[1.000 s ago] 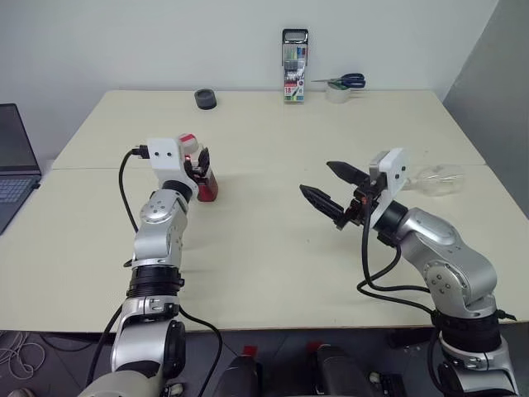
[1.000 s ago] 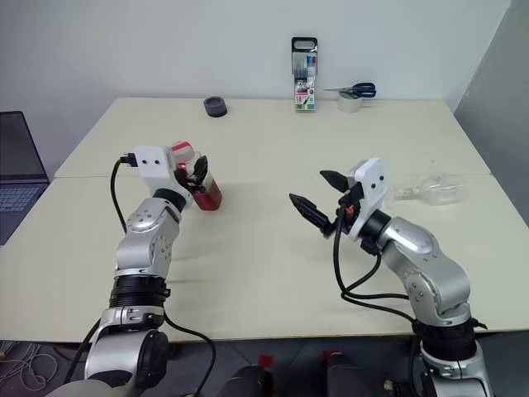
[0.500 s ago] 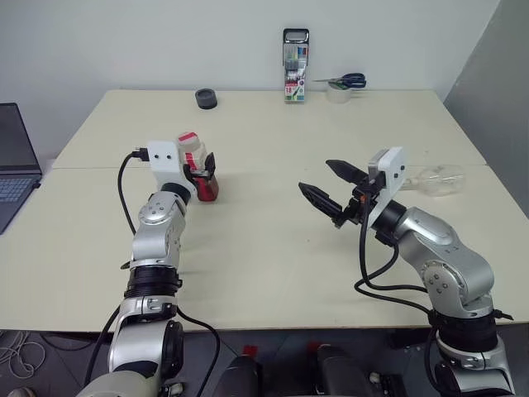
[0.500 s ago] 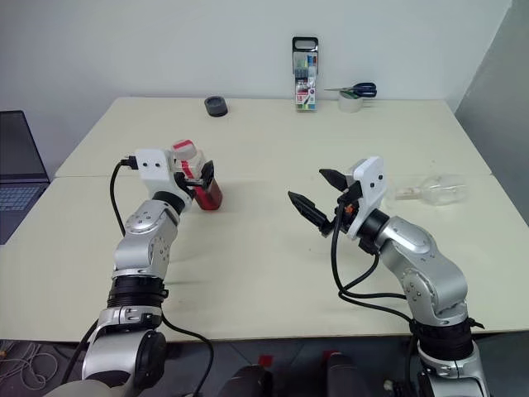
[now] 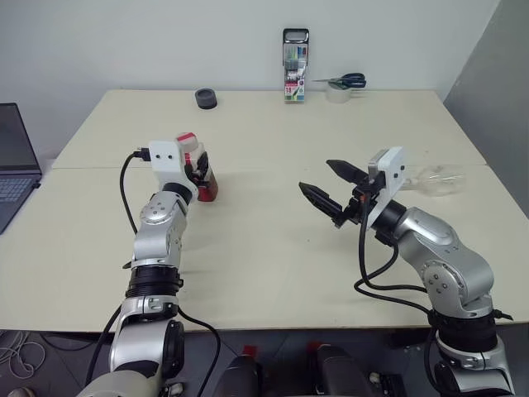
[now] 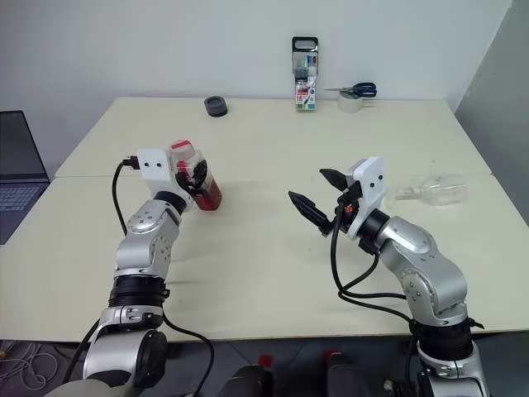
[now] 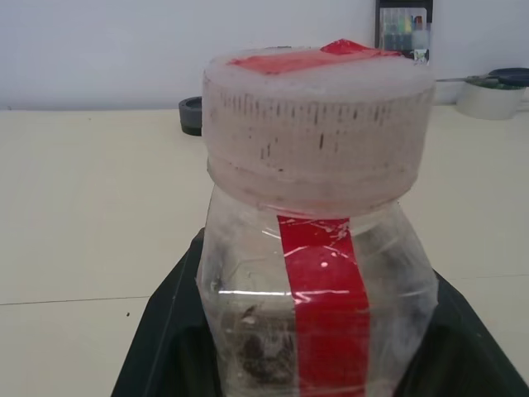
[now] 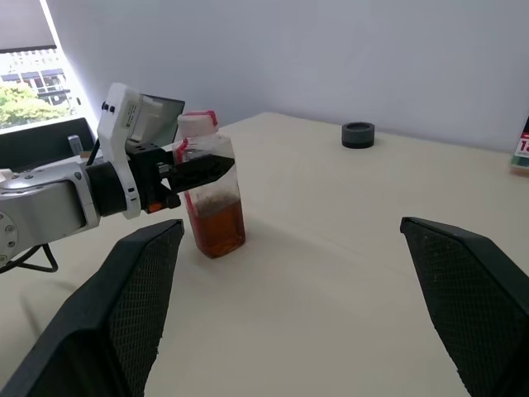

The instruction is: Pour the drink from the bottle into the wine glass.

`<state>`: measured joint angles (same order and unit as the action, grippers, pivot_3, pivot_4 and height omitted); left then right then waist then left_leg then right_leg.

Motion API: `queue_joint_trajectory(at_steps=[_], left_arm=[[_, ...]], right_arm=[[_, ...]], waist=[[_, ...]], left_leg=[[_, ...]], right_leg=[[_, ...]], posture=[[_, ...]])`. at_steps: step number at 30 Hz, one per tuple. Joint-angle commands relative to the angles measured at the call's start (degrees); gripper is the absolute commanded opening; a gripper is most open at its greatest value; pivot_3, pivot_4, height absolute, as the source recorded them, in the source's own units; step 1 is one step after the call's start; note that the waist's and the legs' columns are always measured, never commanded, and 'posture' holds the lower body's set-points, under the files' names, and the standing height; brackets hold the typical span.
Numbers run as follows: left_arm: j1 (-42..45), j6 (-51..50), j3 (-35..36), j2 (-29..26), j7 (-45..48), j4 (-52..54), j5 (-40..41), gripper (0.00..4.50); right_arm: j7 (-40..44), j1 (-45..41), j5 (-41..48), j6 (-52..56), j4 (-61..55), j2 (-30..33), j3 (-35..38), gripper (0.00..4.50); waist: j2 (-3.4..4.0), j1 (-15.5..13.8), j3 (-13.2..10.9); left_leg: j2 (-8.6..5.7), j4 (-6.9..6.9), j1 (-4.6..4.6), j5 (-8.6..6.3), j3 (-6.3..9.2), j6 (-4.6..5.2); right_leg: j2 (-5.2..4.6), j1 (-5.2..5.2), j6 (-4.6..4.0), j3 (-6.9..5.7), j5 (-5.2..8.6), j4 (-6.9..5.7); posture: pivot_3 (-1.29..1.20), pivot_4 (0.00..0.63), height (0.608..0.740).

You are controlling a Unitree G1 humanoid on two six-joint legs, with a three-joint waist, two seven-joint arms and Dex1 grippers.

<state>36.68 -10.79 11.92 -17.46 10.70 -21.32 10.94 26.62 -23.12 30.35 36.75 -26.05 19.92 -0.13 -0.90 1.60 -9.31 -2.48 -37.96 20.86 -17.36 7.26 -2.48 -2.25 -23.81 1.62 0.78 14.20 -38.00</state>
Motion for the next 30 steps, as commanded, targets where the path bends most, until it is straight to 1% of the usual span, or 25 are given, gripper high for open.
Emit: queue_joint_trajectory(at_steps=[1, 9, 14, 17, 20, 23, 27, 30], left_arm=[[1.18, 0.91, 0.5, -0.27, -0.14, 1.44, 0.17, 1.81], [0.96, -0.77, -0.42, -1.32, 0.55, 2.25, -0.58, 1.81], [1.23, -3.5, -1.63, -2.93, 4.06, 5.31, -0.02, 1.81], [1.35, -6.32, -4.02, -3.77, 9.24, 8.87, 1.3, 1.81], [1.28, -8.38, -7.85, -5.03, 15.92, 12.76, 1.93, 1.81], [1.55, -10.06, -10.47, -5.58, 20.54, 14.52, 2.35, 1.81], [1.81, -11.21, -13.48, -4.24, 24.14, 16.76, 3.11, 1.81], [2.05, -12.01, -14.38, -2.37, 24.2, 17.56, 3.43, 1.81]], right_arm=[[-0.29, -0.31, -0.04, -1.19, -0.95, -0.27, 0.46, 4.5], [-0.72, -1.13, -0.51, -1.38, -0.87, -0.34, 0.09, 4.5], [-0.68, -1.44, -0.43, -1.28, -1.22, -0.23, 0.06, 4.5], [1.1, -2.31, 0.39, -0.24, -1.15, 0.89, -0.38, 4.5], [2.4, -5.38, 1.25, 1.3, 0.77, 1.99, -0.14, 4.5], [2.67, -10.08, 2.1, 3.16, 4.08, 2.3, 0.77, 4.5], [-2.56, -16.78, 0.37, 7.11, 8.29, 1.24, 1.92, 4.5], [-6.6, -18.51, -0.19, 9.24, 7.79, -0.49, 2.5, 4.5]], waist=[[0.0, 0.0, 0.0], [0.0, 0.01, 0.0], [0.0, 0.03, 0.0], [0.0, 0.03, 0.0], [0.0, 0.04, 0.0], [0.0, 0.05, 0.0], [0.0, 0.17, 0.0], [0.0, 0.09, 0.0]], left_leg=[[0.0, 0.0, 0.0, 0.0, 0.0, 0.0], [0.0, 0.0, 0.0, 0.0, 0.0, 0.0], [0.0, 0.01, 0.0, 0.0, -0.01, 0.0], [0.0, 0.0, 0.03, 0.0, 0.0, 0.0], [-0.02, -0.01, 0.05, 0.0, -0.01, 0.0], [-0.03, -0.01, 0.04, 0.0, -0.03, 0.0], [0.02, 0.02, 0.06, 0.0, -0.1, 0.0], [0.03, 0.01, 0.18, 0.0, -0.12, 0.0]], right_leg=[[0.0, 0.0, 0.0, 0.0, 0.0, 0.0], [0.0, -0.01, 0.0, 0.0, 0.0, 0.0], [0.01, -0.02, 0.0, 0.0, 0.0, -0.01], [0.01, -0.02, 0.0, -0.01, 0.0, -0.01], [0.02, -0.03, 0.0, -0.02, 0.0, 0.0], [0.03, -0.04, 0.0, 0.0, 0.0, -0.02], [0.03, -0.16, -0.03, 0.06, -0.02, -0.06], [0.0, -0.27, -0.06, 0.1, -0.03, -0.07]], posture=[[0.0, 0.15, 0.74], [0.0, 0.15, 0.74], [0.0, 0.15, 0.74], [0.0, 0.15, 0.74], [0.0, 0.15, 0.74], [0.0, 0.15, 0.74], [0.0, 0.15, 0.74], [0.0, 0.15, 0.74]])
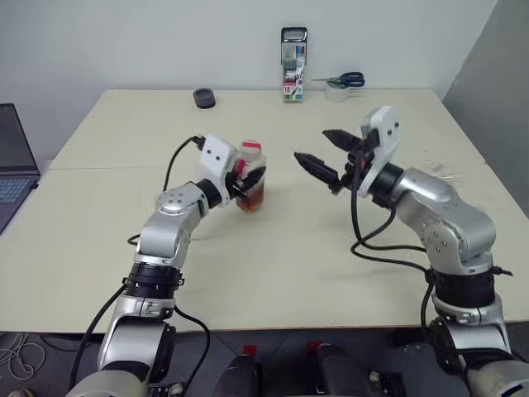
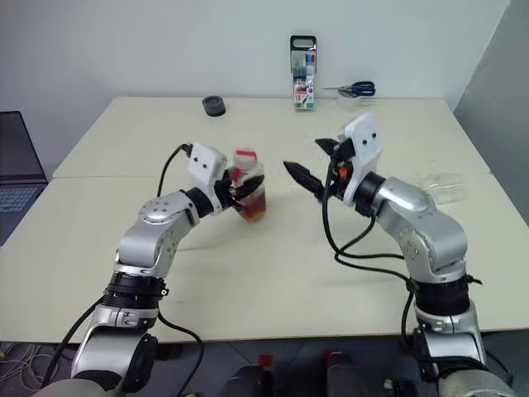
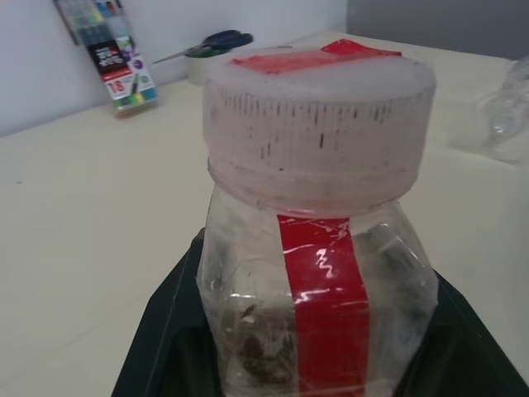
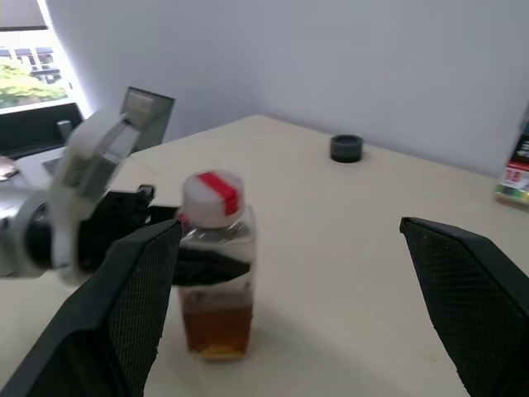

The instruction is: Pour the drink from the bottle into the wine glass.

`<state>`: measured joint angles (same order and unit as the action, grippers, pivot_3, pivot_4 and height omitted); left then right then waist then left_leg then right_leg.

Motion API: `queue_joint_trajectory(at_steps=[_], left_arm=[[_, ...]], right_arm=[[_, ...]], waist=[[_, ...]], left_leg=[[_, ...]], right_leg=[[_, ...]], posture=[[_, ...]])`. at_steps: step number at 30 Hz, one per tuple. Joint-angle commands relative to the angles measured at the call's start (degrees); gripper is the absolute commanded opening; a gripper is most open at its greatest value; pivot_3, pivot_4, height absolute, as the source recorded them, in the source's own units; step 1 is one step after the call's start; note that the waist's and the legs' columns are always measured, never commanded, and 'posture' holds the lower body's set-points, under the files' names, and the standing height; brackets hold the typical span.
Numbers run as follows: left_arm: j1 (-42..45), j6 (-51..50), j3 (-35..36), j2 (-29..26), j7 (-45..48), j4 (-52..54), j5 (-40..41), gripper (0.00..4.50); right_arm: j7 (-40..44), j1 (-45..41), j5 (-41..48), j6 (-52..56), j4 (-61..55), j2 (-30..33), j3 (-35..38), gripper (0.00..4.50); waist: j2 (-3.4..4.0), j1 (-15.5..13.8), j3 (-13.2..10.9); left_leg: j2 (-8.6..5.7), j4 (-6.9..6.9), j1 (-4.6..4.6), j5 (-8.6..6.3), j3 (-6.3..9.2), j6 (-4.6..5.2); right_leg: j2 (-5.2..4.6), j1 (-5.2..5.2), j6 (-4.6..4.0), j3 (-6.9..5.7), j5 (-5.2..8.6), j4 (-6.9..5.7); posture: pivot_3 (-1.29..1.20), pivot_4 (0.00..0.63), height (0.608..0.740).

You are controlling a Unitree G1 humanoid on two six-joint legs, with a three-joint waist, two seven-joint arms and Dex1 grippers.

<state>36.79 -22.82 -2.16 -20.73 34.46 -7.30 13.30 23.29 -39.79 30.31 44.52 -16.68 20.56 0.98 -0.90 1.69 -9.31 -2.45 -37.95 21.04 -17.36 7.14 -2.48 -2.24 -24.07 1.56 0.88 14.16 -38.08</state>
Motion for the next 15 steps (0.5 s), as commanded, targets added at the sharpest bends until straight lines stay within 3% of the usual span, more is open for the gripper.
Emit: queue_joint_trajectory(at_steps=[1, 7, 15], left_arm=[[2.19, -0.13, -0.6, 1.52, 0.68, 3.65, 1.18, 1.81], [2.65, -1.75, -2.66, 1.65, 8.84, 5.82, 5.0, 1.81], [4.54, -2.67, -3.22, -2.65, 21.87, 5.83, 9.21, 1.81]], right_arm=[[-4.33, -1.79, -0.37, 1.96, -2.45, -1.72, 1.07, 4.5], [-6.32, 1.97, 1.35, 3.58, -7.35, -4.01, 0.74, 4.5], [0.12, 4.23, 8.2, 6.92, -12.41, 0.11, 1.69, 4.5]], waist=[[0.0, -0.01, 0.0], [0.0, 0.02, 0.0], [0.0, 0.25, 0.0]], left_leg=[[0.0, 0.0, 0.01, 0.0, 0.0, 0.0], [0.0, 0.01, 0.09, 0.0, -0.02, 0.0], [0.02, 0.01, 0.06, 0.0, -0.07, 0.01]], right_leg=[[-0.01, 0.0, 0.0, 0.0, 0.0, 0.01], [-0.02, -0.08, 0.0, 0.03, 0.0, 0.01], [0.06, -0.07, 0.0, 0.02, 0.0, -0.01]], posture=[[0.0, 0.15, 0.74], [0.0, 0.15, 0.74], [0.0, 0.15, 0.74]])
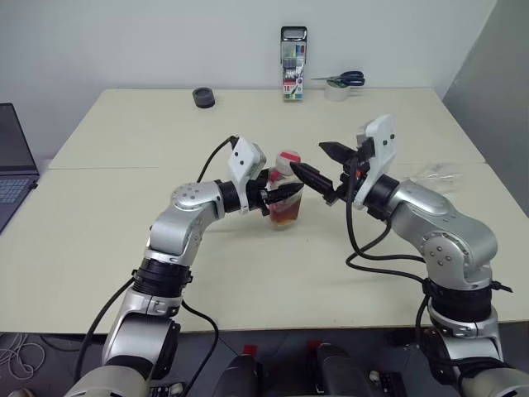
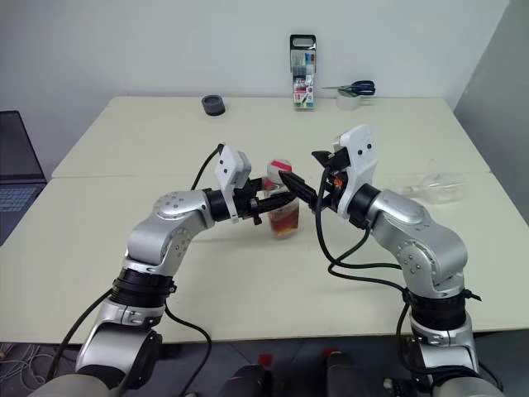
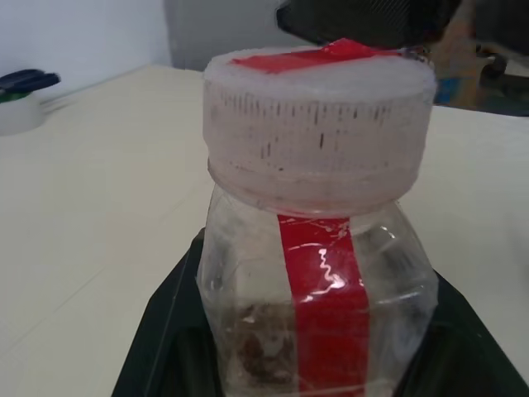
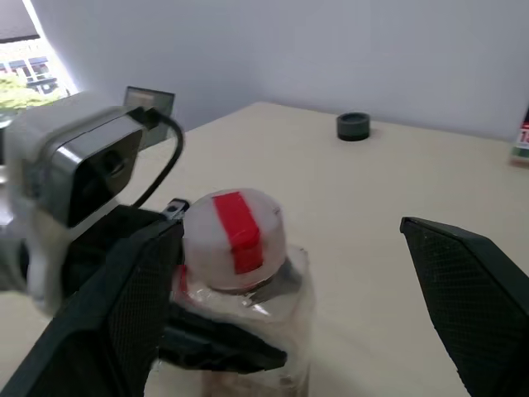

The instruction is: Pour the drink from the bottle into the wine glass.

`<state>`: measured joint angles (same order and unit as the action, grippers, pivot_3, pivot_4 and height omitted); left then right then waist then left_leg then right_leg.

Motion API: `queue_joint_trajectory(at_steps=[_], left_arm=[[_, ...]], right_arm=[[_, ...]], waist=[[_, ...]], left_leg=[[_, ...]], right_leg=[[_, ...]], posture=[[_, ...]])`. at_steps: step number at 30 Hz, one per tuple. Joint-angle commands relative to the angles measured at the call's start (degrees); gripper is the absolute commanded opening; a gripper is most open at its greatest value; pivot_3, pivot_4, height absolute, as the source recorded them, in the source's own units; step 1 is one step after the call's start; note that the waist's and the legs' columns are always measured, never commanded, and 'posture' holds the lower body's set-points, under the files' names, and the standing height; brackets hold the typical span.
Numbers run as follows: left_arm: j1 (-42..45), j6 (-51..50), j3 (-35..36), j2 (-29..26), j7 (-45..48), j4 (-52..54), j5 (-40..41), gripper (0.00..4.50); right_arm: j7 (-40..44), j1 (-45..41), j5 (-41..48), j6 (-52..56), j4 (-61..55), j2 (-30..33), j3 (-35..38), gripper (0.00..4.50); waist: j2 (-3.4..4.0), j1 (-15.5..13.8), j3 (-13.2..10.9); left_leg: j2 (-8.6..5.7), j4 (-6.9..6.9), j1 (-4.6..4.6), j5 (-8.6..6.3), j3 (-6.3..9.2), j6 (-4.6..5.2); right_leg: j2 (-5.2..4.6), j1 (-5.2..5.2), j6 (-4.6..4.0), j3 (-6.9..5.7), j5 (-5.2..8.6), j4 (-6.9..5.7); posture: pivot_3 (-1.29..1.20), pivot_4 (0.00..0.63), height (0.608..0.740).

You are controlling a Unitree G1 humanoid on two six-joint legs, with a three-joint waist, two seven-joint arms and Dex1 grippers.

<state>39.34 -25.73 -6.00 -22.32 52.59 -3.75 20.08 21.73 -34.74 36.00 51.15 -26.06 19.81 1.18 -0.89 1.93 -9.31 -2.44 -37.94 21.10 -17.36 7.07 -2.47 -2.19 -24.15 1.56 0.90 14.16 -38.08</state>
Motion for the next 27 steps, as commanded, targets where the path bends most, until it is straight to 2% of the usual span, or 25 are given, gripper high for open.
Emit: queue_joint_trajectory(at_steps=[1, 12, 27], left_arm=[[2.29, 0.09, 0.48, -1.38, 4.74, 2.11, 2.63, 1.81], [4.24, 1.87, -0.46, -0.65, 7.57, -0.8, 1.53, 1.81], [4.9, 2.17, -0.35, 0.12, 6.85, -1.21, 1.4, 1.81]], right_arm=[[1.8, -1.01, 2.87, 0.38, -3.1, 1.08, 1.4, 4.5], [-1.77, -2.47, 3.57, 0.41, -3.76, -1.56, -0.32, 4.5], [-1.33, -2.06, 2.18, -1.84, -1.69, -2.03, -1.89, 4.5]], waist=[[0.0, 0.0, 0.0], [0.0, -0.08, 0.0], [0.0, -0.07, 0.0]], left_leg=[[0.01, 0.0, 0.0, 0.0, 0.0, 0.0], [0.0, -0.02, 0.0, 0.0, 0.01, 0.0], [-0.01, -0.02, 0.0, 0.0, 0.01, 0.0]], right_leg=[[0.0, 0.01, 0.0, -0.01, 0.0, 0.0], [0.0, 0.02, 0.0, -0.01, 0.0, 0.0], [0.0, 0.02, 0.0, -0.02, 0.0, 0.0]], posture=[[0.0, 0.15, 0.74], [0.0, 0.15, 0.74], [0.0, 0.15, 0.74]])
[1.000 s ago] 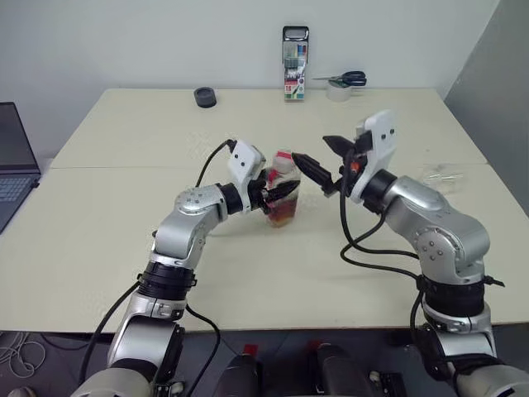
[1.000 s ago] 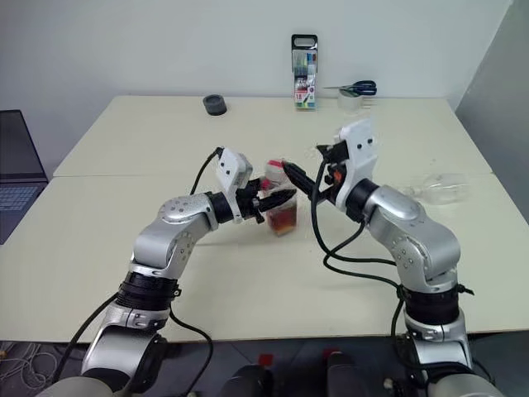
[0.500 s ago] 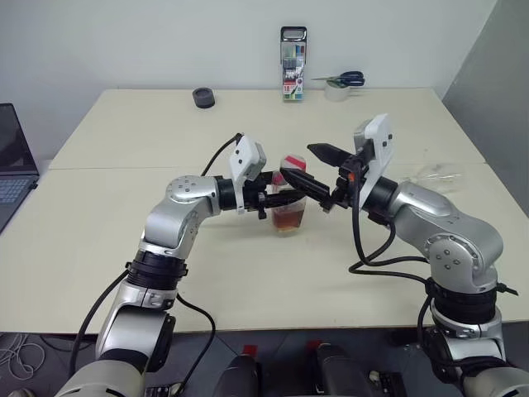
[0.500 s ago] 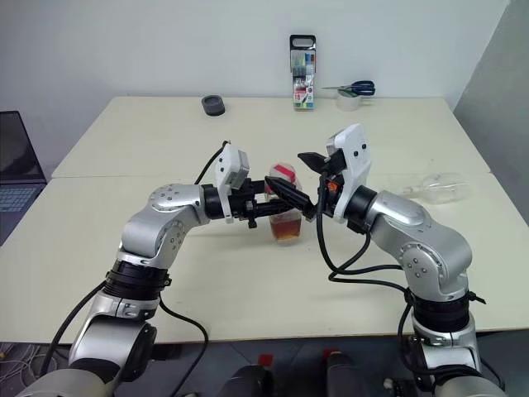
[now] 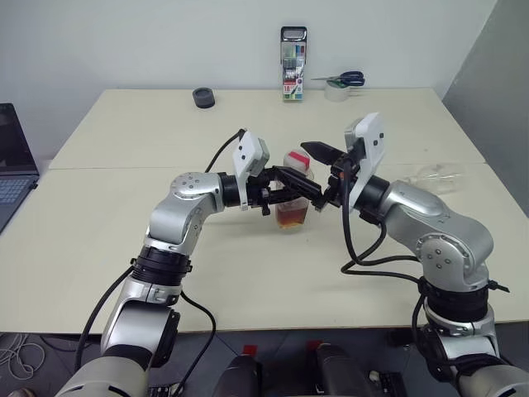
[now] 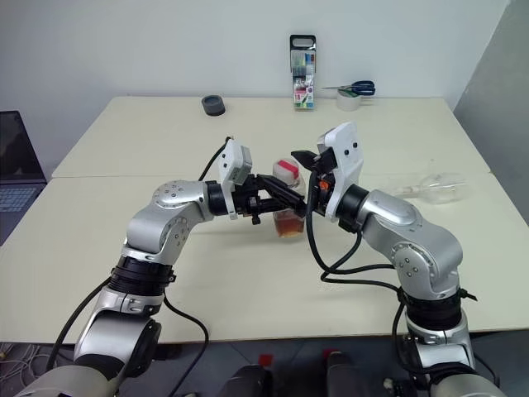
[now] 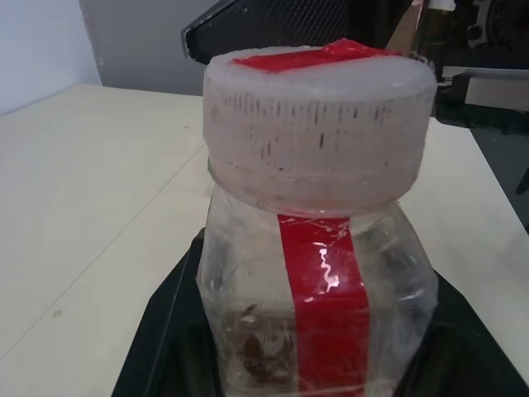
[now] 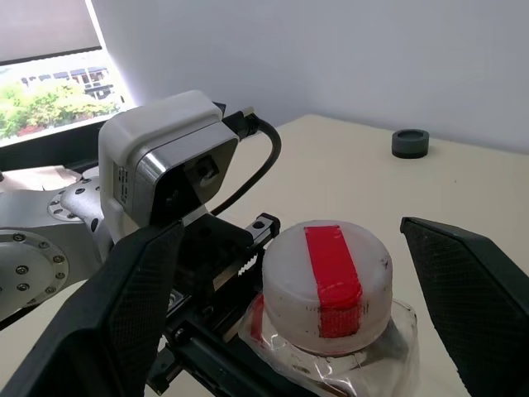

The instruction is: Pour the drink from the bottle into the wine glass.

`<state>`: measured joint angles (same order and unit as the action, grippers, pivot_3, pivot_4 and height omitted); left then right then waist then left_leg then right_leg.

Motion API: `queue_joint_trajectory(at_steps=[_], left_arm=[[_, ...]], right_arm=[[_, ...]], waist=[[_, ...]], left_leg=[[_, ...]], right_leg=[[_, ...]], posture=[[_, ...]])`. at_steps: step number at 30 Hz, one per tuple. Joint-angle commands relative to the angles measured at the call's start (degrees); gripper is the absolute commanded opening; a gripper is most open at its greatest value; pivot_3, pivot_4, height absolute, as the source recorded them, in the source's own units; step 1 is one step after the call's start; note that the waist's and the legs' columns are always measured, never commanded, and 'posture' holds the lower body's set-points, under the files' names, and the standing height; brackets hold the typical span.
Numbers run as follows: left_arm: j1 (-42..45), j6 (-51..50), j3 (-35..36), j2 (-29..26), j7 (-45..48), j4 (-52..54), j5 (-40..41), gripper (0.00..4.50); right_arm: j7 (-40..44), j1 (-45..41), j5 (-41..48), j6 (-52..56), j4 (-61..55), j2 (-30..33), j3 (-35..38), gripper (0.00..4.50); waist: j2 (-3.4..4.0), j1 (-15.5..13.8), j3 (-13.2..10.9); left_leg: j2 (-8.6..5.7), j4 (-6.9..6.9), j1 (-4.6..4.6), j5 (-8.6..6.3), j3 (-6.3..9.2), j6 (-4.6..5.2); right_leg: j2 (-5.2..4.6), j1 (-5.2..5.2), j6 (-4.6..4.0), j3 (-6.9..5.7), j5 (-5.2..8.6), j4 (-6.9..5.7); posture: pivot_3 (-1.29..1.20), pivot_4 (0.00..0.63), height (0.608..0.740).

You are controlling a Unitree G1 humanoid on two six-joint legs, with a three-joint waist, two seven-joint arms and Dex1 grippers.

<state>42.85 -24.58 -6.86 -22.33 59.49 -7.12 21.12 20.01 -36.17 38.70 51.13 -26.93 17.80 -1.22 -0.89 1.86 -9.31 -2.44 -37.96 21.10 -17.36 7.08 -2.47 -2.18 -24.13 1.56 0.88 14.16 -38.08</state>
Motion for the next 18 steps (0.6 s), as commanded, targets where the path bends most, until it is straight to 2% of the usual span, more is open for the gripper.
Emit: queue_joint_trajectory(at_steps=[1, 3, 9, 18], left_arm=[[1.42, 1.04, 0.53, 0.15, -0.12, 2.12, 0.34, 1.81], [1.6, 1.17, 0.56, 0.16, -0.21, 1.86, 0.25, 1.81], [2.36, 0.76, 1.16, 0.29, -0.83, 1.44, 0.55, 1.81], [3.43, 0.54, 1.11, -0.6, 0.37, 1.54, 0.71, 1.81]], right_arm=[[0.48, -0.67, -0.64, -2.05, -0.63, -0.04, 0.47, 4.32], [0.17, -0.68, -0.76, -2.55, -0.21, -0.55, 0.75, 3.92], [0.49, -0.04, -1.68, -3.24, 0.26, -0.57, 0.56, 1.82], [2.74, -1.15, -1.95, -4.6, 2.0, 0.55, -0.05, 1.76]], waist=[[0.0, 0.0, 0.0], [0.0, 0.0, 0.0], [0.0, 0.0, 0.0], [0.0, 0.01, 0.0]], left_leg=[[0.0, 0.0, 0.0, 0.0, 0.0, 0.0], [0.0, 0.0, 0.0, 0.0, 0.0, 0.0], [-0.01, 0.0, 0.0, 0.0, 0.0, 0.0], [-0.01, 0.0, 0.0, 0.0, -0.01, 0.0]], right_leg=[[0.0, 0.0, 0.0, 0.0, 0.0, 0.0], [0.0, 0.0, 0.0, 0.01, 0.0, 0.0], [0.0, 0.0, 0.0, 0.0, 0.0, 0.0], [0.0, 0.0, 0.0, 0.01, 0.0, -0.01]], posture=[[0.0, 0.15, 0.74], [0.0, 0.15, 0.74], [0.0, 0.15, 0.74], [0.0, 0.15, 0.74]])
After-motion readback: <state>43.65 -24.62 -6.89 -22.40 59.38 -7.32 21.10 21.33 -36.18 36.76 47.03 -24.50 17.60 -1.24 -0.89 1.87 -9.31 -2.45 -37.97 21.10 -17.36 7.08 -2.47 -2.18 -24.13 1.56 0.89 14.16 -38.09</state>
